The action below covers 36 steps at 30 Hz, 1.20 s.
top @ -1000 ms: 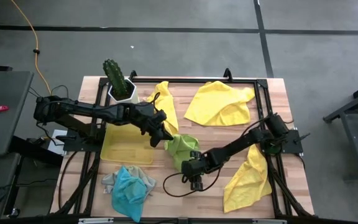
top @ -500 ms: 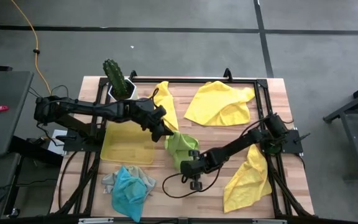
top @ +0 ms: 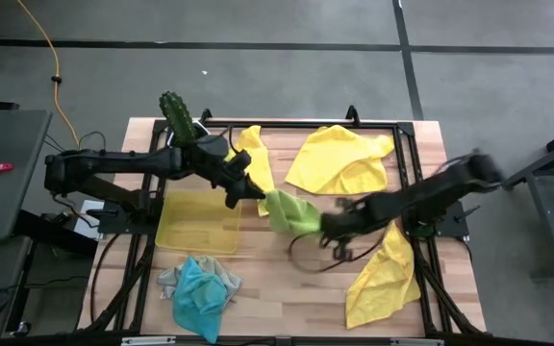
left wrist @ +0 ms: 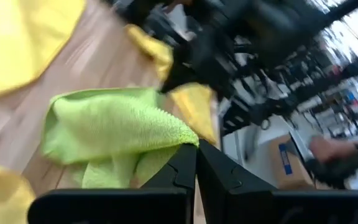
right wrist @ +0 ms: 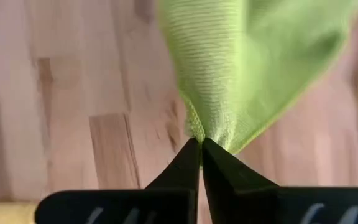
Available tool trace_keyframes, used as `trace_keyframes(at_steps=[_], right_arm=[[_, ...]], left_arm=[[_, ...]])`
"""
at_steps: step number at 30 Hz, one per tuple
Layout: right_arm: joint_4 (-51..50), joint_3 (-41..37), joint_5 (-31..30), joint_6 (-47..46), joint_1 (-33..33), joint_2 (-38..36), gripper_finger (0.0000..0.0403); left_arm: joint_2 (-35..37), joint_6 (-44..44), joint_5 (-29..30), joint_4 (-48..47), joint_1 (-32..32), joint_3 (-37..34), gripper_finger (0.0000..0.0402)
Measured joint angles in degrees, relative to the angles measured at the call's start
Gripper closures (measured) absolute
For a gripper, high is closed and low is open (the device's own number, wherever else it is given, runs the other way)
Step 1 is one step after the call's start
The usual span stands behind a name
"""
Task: Fold microfiber towels
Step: Fold the green microfiber towel
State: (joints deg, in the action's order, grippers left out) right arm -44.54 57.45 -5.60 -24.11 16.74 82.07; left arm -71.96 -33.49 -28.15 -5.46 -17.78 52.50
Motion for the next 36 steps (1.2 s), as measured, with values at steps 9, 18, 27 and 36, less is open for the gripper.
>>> trace_keyframes(at_steps=[9, 18, 27, 36], right_arm=[[-4.89, -5.96, -4.51, -7.43, -6.05, -29.02, 0.0402], [-9.22, -2.55, 5.18, -5.60, -8.89, -37.38, 0.0403], [-10.25, -6.57, 12.68, 2.01, -4.30, -24.47, 0.0403], [7.36, -18.20, 9.15, -0.39, 1.17, -11.32, 0.0403]], left_arm=[[-0.39, 23.35, 0.88, -25.14, 0.02, 18.98, 0.0401], [-0.46, 33.03, 19.63, -26.27, 1.90, 23.09, 0.0401], [-5.64, 22.23, 20.81, -26.21, 1.76, 23.20, 0.0401], [-16.44, 13.14, 19.65, -28.30, 8.40, 23.14, 0.0401]])
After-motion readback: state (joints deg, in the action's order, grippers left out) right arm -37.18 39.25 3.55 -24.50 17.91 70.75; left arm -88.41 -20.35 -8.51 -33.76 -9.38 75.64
